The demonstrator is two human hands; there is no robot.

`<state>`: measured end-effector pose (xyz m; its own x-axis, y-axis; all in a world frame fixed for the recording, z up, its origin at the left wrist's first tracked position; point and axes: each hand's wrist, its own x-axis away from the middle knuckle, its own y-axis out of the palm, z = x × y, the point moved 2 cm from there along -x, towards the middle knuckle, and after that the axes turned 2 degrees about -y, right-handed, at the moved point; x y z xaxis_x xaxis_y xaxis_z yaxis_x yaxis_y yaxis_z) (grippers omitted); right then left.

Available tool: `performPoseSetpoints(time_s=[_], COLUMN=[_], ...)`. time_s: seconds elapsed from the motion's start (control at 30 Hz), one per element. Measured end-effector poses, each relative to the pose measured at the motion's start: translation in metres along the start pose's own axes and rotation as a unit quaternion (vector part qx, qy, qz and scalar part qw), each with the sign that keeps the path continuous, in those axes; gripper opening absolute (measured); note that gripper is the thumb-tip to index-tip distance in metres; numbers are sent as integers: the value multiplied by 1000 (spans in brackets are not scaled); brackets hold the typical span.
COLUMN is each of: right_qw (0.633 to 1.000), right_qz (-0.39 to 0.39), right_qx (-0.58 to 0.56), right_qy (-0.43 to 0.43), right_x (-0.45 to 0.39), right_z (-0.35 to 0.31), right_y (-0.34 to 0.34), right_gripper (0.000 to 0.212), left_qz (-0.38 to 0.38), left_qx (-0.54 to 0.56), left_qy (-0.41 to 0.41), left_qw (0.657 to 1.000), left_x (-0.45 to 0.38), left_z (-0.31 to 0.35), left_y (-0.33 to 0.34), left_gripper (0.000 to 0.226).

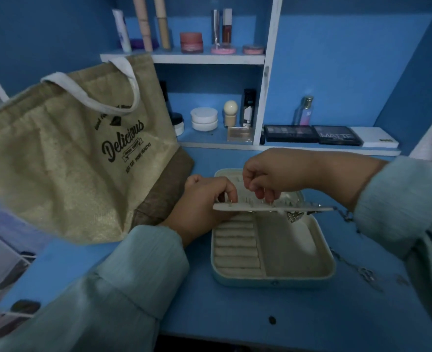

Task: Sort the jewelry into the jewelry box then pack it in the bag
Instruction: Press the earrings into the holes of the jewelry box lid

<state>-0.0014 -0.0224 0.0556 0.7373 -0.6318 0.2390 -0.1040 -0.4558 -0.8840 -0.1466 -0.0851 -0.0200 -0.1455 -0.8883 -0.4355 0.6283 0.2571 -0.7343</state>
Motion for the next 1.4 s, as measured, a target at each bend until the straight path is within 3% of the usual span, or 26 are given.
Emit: performPoseSetpoints(time_s=[0.2,0.4,0.53,0.7,0.9,1.07,1.17,1.4], right_qw=[996,991,989,982,974,971,968,966], right_qz=[-44,-72,-81,-91,-100,-120,-142,-155], right_qx=[74,111,125,163,204,208,207,205], right_qy=[-15,-22,-18,-11,-10,-5,4,7], right_x=[-11,-12,-10,-10,-10,-12,-15,-18], right_z=[-8,-11,-13,-16,-19,-22,-23,-23], right_y=[2,1,1,2,2,2,3,2], right_gripper=[10,19,11,12,12,15,17,17], left_qz=[10,11,9,14,23,40,47,53], left_qx=[0,-1,-1,-12,-33,-37,-28,-34], left_qy=[16,33,41,57,58,65,64,53], left_qw=[1000,999,999,998,997,996,996,997], left_x=[-2,-2,-4,-4,-3,-4,-3,0], left_z=[-1,-3,-6,-5,-8,-6,-5,0], left_y=[1,2,3,2,3,3,2,0], left_gripper=[17,9,9,24,13,18,8,6])
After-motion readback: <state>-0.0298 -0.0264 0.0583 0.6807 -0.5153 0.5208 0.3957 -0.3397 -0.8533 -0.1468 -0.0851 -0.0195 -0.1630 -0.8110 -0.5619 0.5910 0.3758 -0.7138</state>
